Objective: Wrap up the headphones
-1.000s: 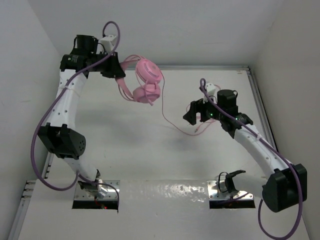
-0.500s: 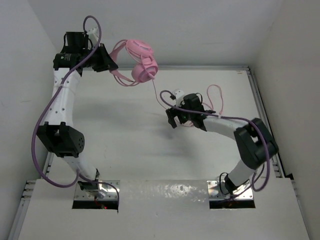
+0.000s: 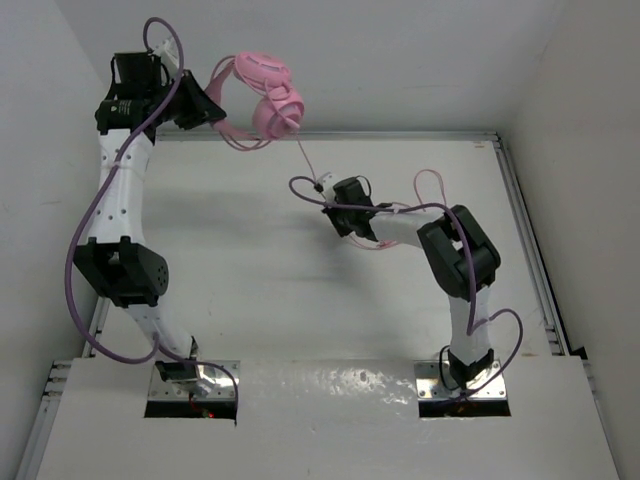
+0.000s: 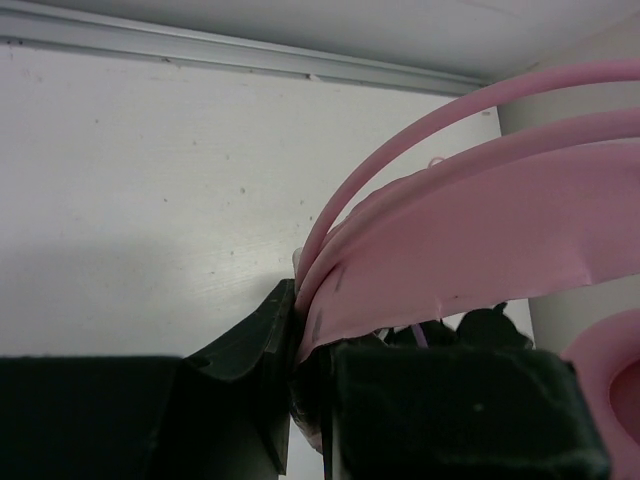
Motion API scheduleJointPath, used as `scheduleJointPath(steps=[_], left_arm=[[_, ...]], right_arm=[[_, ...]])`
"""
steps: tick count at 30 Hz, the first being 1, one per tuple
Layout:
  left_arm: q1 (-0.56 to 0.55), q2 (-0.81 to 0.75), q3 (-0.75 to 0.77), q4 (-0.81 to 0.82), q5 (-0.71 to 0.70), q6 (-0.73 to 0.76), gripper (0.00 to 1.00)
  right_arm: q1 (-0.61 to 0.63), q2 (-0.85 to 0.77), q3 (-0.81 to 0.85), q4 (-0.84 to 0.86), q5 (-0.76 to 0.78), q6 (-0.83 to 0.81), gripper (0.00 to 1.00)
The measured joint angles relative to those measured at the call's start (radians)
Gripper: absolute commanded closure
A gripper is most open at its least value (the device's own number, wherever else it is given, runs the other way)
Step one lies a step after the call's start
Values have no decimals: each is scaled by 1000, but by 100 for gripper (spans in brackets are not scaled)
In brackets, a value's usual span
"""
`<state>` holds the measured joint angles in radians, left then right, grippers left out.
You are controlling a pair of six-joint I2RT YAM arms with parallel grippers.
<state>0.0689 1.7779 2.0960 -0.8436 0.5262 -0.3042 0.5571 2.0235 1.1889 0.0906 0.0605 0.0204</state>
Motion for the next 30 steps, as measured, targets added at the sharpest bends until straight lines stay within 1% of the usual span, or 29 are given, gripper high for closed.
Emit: scheduleJointPath(steps=[3,6,10,12,17,20,23,25,27,30], left_arm=[[26,34,0,29,-1,-40,100],[40,77,0,60,-29,-60,100],[44,111,-5,85,-143,-43,100],[44,113,-21,104,-212,-16,100],[43,113,-84,176,-383,77,100],[35,113,-137,230,-473,148,100],[15,107,-224,290,-567,244,100],[-25,96,-303,317,-634,333,100],[-79,95,-350,320,-677,415,100],[-177,95,-396,301,-681,547,100]], right_arm=[[72,-2,23,-56,10,-30,100],[197,-14,48,-124,5,-70,100],[380,-84,63,-204,-13,-119,100],[435,-138,65,-229,-13,-135,100],[453,-262,92,-284,2,-149,100],[449,-301,137,-317,24,-148,100],[449,-314,195,-350,43,-148,100],[449,-317,242,-378,69,-151,100],[449,-317,286,-397,98,-156,100],[447,-327,345,-414,179,-185,100]])
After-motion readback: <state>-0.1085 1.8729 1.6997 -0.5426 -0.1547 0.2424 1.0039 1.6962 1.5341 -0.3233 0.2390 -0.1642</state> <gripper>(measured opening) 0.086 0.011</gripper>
